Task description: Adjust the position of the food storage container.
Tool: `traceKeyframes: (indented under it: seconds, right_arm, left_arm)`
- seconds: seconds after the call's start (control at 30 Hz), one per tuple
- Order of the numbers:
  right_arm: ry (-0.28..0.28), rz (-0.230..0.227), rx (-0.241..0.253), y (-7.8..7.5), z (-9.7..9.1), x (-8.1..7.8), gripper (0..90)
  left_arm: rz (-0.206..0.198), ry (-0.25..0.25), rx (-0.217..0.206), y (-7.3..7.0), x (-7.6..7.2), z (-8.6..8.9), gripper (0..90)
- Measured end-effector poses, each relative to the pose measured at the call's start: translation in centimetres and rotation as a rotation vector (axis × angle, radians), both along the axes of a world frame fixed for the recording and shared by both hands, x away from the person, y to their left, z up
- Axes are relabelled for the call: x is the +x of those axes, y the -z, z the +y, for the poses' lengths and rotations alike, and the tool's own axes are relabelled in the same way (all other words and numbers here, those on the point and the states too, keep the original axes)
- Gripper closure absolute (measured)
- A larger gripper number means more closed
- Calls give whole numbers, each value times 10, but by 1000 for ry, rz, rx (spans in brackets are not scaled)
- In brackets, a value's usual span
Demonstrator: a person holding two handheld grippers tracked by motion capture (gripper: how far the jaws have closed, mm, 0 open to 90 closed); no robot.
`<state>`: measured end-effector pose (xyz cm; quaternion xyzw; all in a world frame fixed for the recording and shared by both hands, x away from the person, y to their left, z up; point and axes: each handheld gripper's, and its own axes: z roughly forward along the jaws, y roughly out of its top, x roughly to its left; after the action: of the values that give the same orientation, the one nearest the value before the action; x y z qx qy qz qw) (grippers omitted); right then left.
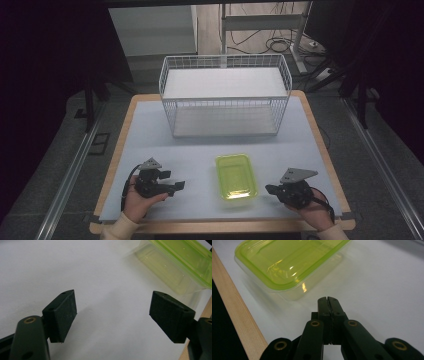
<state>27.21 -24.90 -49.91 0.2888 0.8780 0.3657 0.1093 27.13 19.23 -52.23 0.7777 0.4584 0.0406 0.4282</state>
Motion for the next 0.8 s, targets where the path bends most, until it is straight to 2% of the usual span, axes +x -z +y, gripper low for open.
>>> traceKeyframes:
  seconds: [0.4, 0.8]
  right_arm:
    - [-73, 19, -24, 13, 28, 3, 900]
    - [-114, 24, -30, 14, 40, -3, 900]
  left_arm:
    - [0, 1, 0, 0, 0, 0, 213]
    - [2, 3, 0, 1, 0, 0, 213]
